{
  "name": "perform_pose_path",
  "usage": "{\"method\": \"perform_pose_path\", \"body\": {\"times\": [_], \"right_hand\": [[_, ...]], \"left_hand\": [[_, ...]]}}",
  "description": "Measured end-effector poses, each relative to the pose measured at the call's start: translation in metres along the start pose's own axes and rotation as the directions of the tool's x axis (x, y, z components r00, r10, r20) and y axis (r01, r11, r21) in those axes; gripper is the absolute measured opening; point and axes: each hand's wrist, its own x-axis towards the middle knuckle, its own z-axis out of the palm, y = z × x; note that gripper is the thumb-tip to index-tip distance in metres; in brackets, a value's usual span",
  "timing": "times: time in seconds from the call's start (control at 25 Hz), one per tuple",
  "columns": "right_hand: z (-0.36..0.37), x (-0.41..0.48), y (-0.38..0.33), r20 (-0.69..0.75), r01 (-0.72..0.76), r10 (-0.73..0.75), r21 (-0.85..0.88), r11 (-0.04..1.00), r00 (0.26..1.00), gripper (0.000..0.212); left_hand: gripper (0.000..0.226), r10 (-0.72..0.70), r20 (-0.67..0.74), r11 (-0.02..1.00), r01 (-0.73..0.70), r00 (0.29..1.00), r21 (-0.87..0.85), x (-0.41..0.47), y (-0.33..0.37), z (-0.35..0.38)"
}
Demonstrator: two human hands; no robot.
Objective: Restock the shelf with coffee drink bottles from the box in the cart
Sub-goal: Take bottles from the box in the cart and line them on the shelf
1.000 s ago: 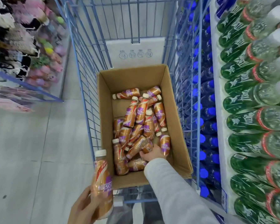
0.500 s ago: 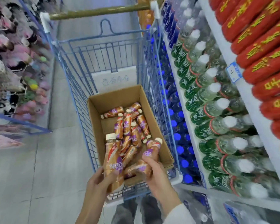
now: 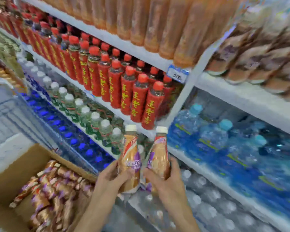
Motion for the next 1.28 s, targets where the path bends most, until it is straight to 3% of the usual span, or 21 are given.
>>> {"method": "perform_pose_path", "body": {"times": [0.2,0.32,0.64,0.76,0.92,1.0,1.28], "right_hand": [[-0.129,-0.042,-0.016,-0.193,0.159,-0.155,0.005,0.987,0.969,0.054],[-0.207,-0.071,-0.035,-0.303,0.265,-0.252,0.002,0.964,0.919,0.055],[-0.377,-0.107,-0.129,-0.461,0.439,-0.444,-0.127,0.890,0.768,0.056],[-0.424,-0.096,-0.158,-0.475,0.470,-0.484,-0.157,0.868,0.735,0.062],[-0.463,-0.074,-0.170,-0.468,0.502,-0.508,-0.150,0.852,0.723,0.065],[-0.474,-0.060,-0.168,-0.464,0.499,-0.513,-0.163,0.851,0.722,0.069],[-0.487,-0.034,-0.151,-0.425,0.500,-0.540,-0.212,0.839,0.726,0.074]], "left_hand": [[0.051,-0.017,0.242,1.000,0.010,0.970,0.030,-0.031,-0.008,0.140],[0.046,0.029,0.389,0.997,-0.057,0.921,0.061,-0.059,-0.013,0.224],[0.037,0.148,0.678,0.966,-0.251,0.720,0.056,-0.090,0.021,0.430],[0.049,0.169,0.735,0.952,-0.302,0.657,0.050,-0.081,0.030,0.488],[0.055,0.178,0.807,0.858,-0.490,0.564,0.154,-0.056,0.028,0.529],[0.052,0.196,0.807,0.809,-0.557,0.557,0.188,-0.048,0.023,0.541],[0.052,0.193,0.853,0.762,-0.622,0.486,0.182,-0.022,0.010,0.548]]}}
